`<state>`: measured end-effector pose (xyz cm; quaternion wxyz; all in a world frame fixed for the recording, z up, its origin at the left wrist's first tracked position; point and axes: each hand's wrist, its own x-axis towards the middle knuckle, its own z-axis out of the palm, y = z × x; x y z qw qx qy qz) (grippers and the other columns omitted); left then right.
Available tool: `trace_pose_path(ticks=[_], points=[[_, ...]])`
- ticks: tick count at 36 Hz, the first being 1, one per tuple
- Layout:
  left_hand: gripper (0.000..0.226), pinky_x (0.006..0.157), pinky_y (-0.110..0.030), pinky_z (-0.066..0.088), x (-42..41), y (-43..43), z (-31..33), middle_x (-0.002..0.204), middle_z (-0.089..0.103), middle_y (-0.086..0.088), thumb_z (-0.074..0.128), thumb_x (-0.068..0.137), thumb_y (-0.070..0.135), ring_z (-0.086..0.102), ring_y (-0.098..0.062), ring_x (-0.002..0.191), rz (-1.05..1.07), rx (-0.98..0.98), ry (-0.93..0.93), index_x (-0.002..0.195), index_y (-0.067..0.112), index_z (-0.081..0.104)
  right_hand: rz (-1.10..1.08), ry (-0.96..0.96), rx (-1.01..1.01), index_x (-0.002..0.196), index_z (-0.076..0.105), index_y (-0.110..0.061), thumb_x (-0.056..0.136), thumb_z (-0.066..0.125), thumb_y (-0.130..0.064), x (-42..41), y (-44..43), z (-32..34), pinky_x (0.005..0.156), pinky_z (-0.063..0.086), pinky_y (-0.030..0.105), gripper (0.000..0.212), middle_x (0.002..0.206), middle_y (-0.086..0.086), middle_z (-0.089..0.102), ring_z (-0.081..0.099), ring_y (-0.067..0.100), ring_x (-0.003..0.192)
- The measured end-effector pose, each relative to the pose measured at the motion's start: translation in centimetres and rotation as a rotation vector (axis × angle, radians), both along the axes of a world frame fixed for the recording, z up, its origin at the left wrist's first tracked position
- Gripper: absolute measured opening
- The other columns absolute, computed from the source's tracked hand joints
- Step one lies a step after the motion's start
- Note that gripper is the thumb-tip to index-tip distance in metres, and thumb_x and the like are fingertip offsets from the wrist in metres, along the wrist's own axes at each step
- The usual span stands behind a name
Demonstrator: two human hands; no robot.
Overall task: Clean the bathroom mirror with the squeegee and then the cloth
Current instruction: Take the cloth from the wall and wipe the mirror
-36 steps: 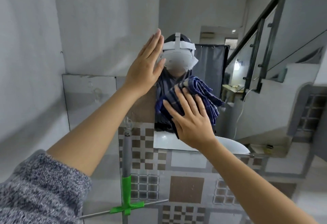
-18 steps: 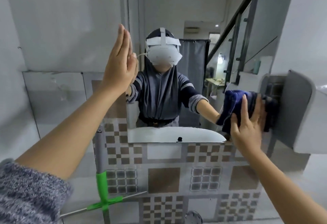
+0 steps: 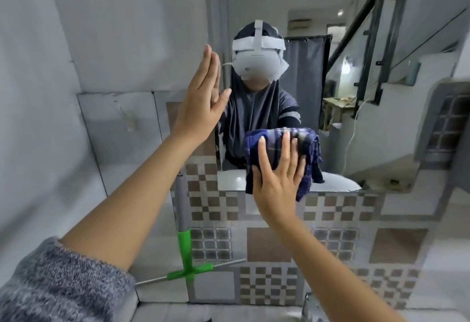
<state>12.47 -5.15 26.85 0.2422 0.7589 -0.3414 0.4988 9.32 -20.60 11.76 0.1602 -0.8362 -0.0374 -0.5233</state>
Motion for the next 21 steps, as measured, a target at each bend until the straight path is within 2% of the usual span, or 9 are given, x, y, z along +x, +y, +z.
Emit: trace_pose_path(ticks=[3, 5, 7, 9, 10, 12, 15, 19, 21], points=[[0.064, 0.106, -0.023, 0.037, 0.2, 0.3, -0.9, 0.154, 0.007, -0.019, 0.046, 0.093, 0.020, 0.036, -0.021, 0.134, 0.021, -0.005, 0.015, 0.144, 0.000, 0.013, 0.019, -0.059, -0.333, 0.141, 0.038, -0.027, 0.091, 0.049, -0.027, 0.4, 1.6, -0.6, 0.113, 0.017, 0.049, 0.051, 0.152, 0.014, 0.028, 0.022, 0.031, 0.141], [0.063, 0.108, -0.017, 0.030, 0.2, 0.3, -1.3, 0.154, 0.010, -0.019, 0.047, 0.093, 0.019, 0.017, -0.021, 0.141, 0.063, -0.021, 0.016, 0.144, -0.001, 0.015, 0.057, -0.080, -0.553, 0.141, 0.038, -0.027, 0.089, 0.051, -0.026, 0.8, 1.6, -1.3, 0.114, 0.019, 0.047, 0.053, 0.151, 0.011, 0.030, 0.025, 0.029, 0.141], [0.062, 0.109, -0.027, 0.034, -0.1, 0.2, -1.6, 0.154, 0.012, -0.018, 0.048, 0.093, 0.018, 0.018, -0.020, 0.141, 0.078, -0.036, 0.021, 0.144, 0.000, 0.016, 0.098, -0.092, -0.703, 0.142, 0.036, -0.026, 0.089, 0.050, -0.022, 1.1, 0.7, -1.8, 0.115, 0.018, 0.046, 0.054, 0.151, 0.010, 0.030, 0.024, 0.028, 0.141], [0.060, 0.108, -0.028, 0.036, -0.3, 0.1, -2.0, 0.153, 0.014, -0.019, 0.048, 0.094, 0.017, 0.032, -0.015, 0.136, 0.082, -0.053, 0.018, 0.143, 0.000, 0.018, 0.110, -0.086, -0.826, 0.143, 0.034, -0.025, 0.089, 0.048, -0.018, 1.1, -1.0, -1.8, 0.116, 0.017, 0.044, 0.056, 0.152, 0.009, 0.029, 0.024, 0.027, 0.141], [0.059, 0.106, -0.018, 0.036, -0.4, -0.1, -2.1, 0.153, 0.015, -0.019, 0.048, 0.094, 0.016, 0.043, -0.001, 0.122, 0.079, -0.063, 0.019, 0.143, 0.000, 0.019, 0.108, -0.087, -0.884, 0.143, 0.033, -0.025, 0.088, 0.046, -0.016, 1.0, -2.0, -1.8, 0.116, 0.017, 0.044, 0.057, 0.152, 0.008, 0.029, 0.024, 0.027, 0.141], [0.058, 0.090, 0.003, 0.030, -0.7, -0.6, -2.4, 0.152, 0.017, -0.020, 0.049, 0.094, 0.013, 0.037, 0.020, 0.084, 0.062, -0.097, 0.028, 0.143, -0.001, 0.020, 0.096, -0.091, -0.966, 0.144, 0.031, -0.025, 0.088, 0.043, -0.012, 0.7, -4.5, -1.6, 0.115, 0.017, 0.043, 0.059, 0.153, 0.008, 0.027, 0.024, 0.026, 0.142], [0.057, 0.085, 0.007, 0.027, -0.9, -1.3, -2.9, 0.151, 0.017, -0.022, 0.048, 0.094, 0.011, 0.036, 0.022, 0.079, 0.067, -0.157, 0.036, 0.142, -0.003, 0.021, 0.046, -0.103, -0.950, 0.144, 0.032, -0.027, 0.088, 0.047, -0.010, 0.1, -8.8, -1.8, 0.115, 0.020, 0.043, 0.060, 0.153, 0.006, 0.025, 0.024, 0.025, 0.141], [0.055, 0.099, 0.004, 0.018, -1.0, -2.2, -3.4, 0.151, 0.017, -0.024, 0.045, 0.096, 0.013, 0.021, 0.014, 0.128, 0.107, -0.235, 0.017, 0.141, -0.005, 0.020, -0.052, -0.082, -0.785, 0.141, 0.037, -0.030, 0.092, 0.050, -0.027, -1.2, -14.3, -2.5, 0.112, 0.022, 0.043, 0.051, 0.152, 0.007, 0.026, 0.027, 0.026, 0.139], [0.054, 0.098, 0.005, 0.017, -1.4, -2.9, -3.7, 0.149, 0.018, -0.027, 0.045, 0.096, 0.011, 0.019, 0.016, 0.129, 0.109, -0.268, -0.005, 0.140, -0.008, 0.021, -0.099, -0.056, -0.668, 0.141, 0.037, -0.029, 0.094, 0.045, -0.027, -1.9, -16.7, -3.1, 0.111, 0.023, 0.045, 0.048, 0.152, 0.010, 0.027, 0.028, 0.029, 0.137]])
